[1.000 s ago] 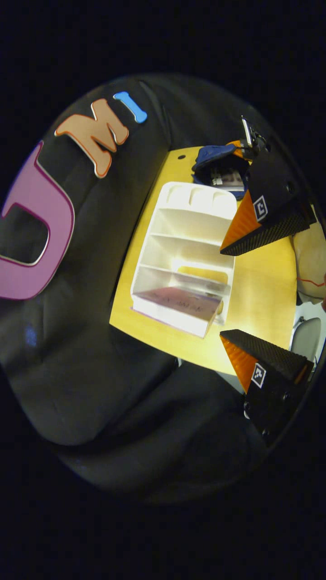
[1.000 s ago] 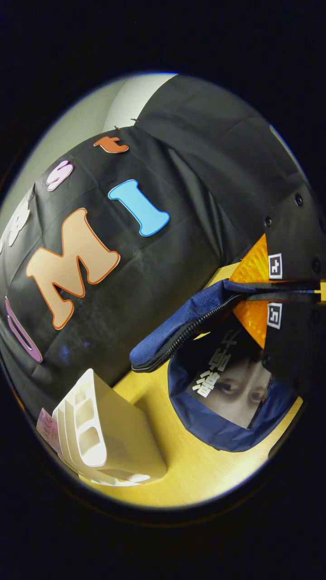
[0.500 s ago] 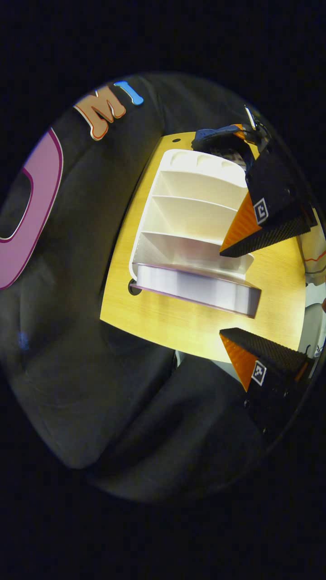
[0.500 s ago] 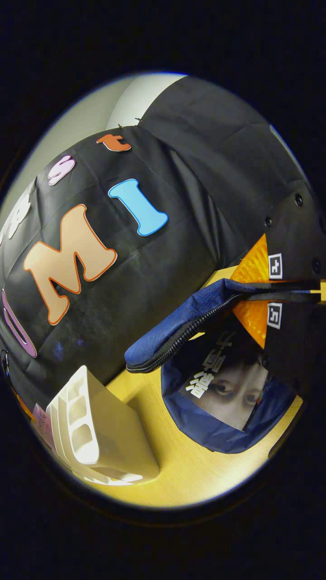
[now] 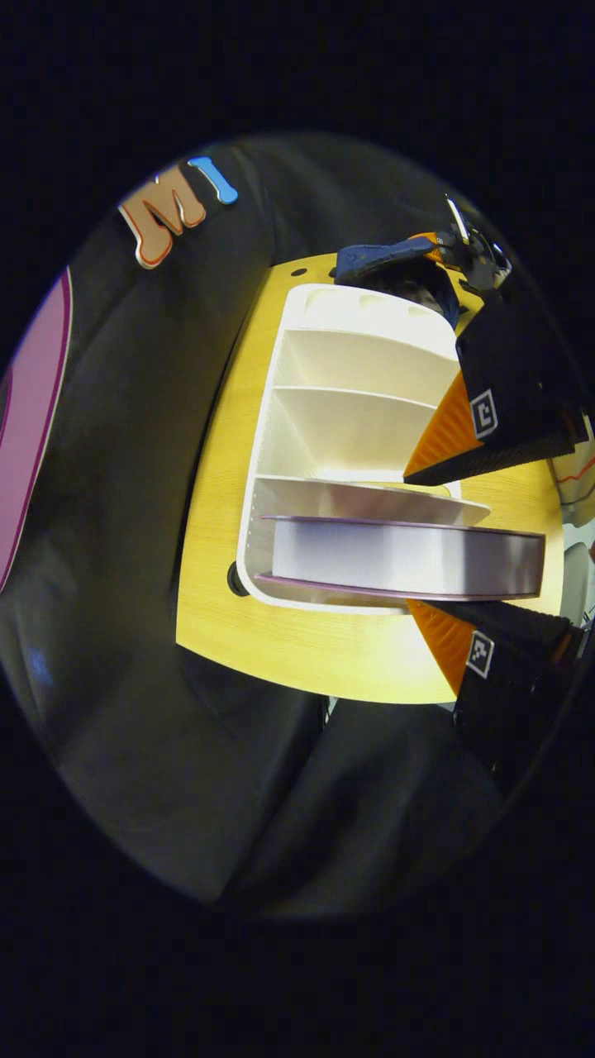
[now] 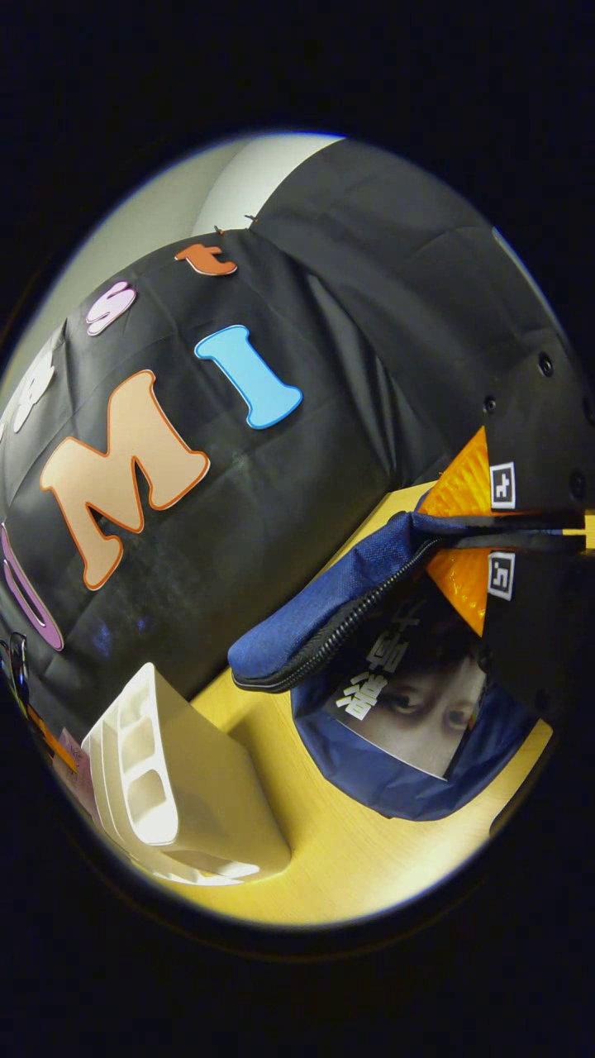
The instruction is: Open the schoolbag, grab two books from the bookshelf and put them into the schoolbag.
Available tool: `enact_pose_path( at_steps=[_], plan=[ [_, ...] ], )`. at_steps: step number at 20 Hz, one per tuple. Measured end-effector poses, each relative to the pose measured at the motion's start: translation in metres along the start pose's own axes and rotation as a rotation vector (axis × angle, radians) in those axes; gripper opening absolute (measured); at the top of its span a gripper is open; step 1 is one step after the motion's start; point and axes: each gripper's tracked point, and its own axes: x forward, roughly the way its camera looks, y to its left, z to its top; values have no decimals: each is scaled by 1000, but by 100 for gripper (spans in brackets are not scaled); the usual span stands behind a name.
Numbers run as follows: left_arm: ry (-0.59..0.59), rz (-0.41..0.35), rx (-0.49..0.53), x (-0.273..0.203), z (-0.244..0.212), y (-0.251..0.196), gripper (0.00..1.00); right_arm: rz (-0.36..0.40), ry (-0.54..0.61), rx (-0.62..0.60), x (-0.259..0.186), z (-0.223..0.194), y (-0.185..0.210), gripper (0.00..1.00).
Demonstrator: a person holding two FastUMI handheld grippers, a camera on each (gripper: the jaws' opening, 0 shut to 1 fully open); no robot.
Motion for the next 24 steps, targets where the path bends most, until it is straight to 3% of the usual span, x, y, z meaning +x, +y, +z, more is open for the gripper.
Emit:
enact_pose_path(
  at_steps=[3,4,8,15,24],
  plan=[
    [41,-12,-39,17,-3,-4,65,0,1,2,0,1,0,4],
    [50,-8,-52,22,-3,-3,56,0,0,2,0,0,0,4],
    [66,25,-53,26,-5,4,41,3,-2,1,-4,-2,0,5],
    [110,124,-177,14,-22,13,39,4,-4,8,-5,-2,2,5],
    [151,99,-269,-72,-60,-8,38,19,-7,6,-5,-4,7,5]
  ],
)
